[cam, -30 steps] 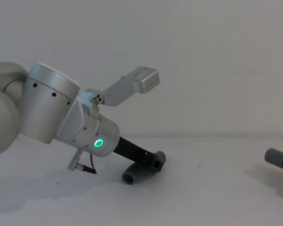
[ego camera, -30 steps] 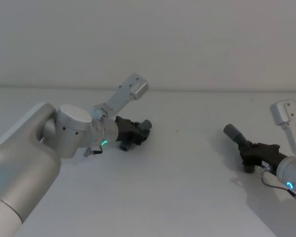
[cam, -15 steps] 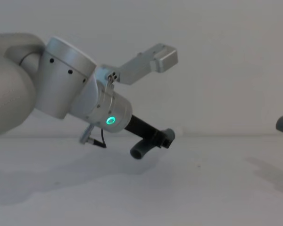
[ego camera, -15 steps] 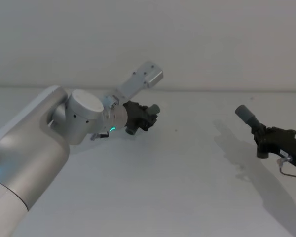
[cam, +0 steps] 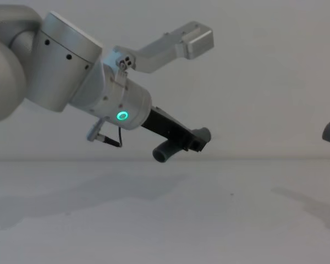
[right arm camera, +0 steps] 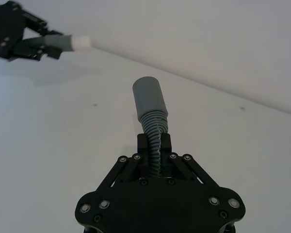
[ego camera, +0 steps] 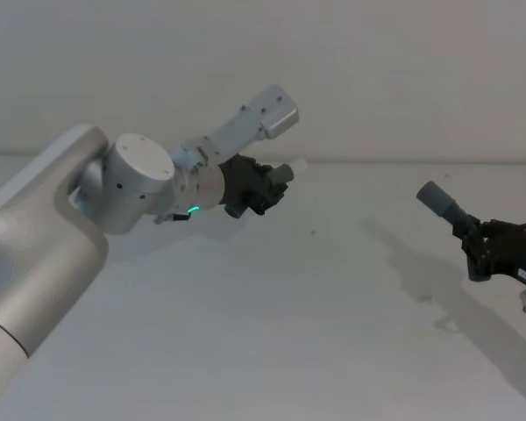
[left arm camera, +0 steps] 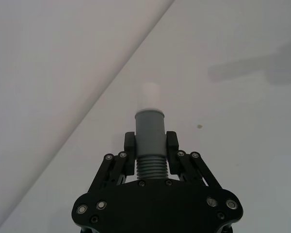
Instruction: Use both hands to pick up one end of the pipe from the table, align the ends, and insert them.
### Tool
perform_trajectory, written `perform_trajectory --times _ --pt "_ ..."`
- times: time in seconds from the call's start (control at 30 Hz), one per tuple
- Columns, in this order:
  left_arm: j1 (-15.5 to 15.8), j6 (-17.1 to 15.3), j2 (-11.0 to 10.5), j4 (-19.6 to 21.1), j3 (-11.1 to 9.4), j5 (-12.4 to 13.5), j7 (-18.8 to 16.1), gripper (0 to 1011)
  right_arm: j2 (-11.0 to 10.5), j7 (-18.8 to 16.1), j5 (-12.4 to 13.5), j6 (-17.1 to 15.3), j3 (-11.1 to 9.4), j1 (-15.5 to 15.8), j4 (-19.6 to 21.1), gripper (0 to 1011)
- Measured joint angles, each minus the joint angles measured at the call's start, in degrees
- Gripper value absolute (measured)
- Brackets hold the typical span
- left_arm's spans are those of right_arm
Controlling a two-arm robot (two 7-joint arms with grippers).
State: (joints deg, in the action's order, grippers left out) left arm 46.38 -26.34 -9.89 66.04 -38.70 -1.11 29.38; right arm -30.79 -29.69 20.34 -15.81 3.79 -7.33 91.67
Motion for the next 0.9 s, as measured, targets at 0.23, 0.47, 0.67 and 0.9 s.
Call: perform_trajectory --times 0.23,0.47,0.67,0.9 --pt "1.07 2.6 -1.95 0.76 -0.26 -1.06 5.07 355 -3.2 -6.19 0.92 4.95 0.48 0.43 -1.08 124" --pt "2.43 5.35 -3.78 0.41 -0.59 -2.99 11.11 355 -5.73 -11.63 1.52 9.79 1.24 0.57 -2.25 116" --pt "3.97 7.39 -5.15 -0.8 -1.14 -4.95 17.19 355 -7.64 -16.53 2.02 14.22 2.07 0.55 -3.29 116" --pt "5.7 8.22 -6.77 -1.88 -2.31 -6.52 24.07 355 -9.53 -21.76 2.65 19.85 2.94 0.5 -4.2 116"
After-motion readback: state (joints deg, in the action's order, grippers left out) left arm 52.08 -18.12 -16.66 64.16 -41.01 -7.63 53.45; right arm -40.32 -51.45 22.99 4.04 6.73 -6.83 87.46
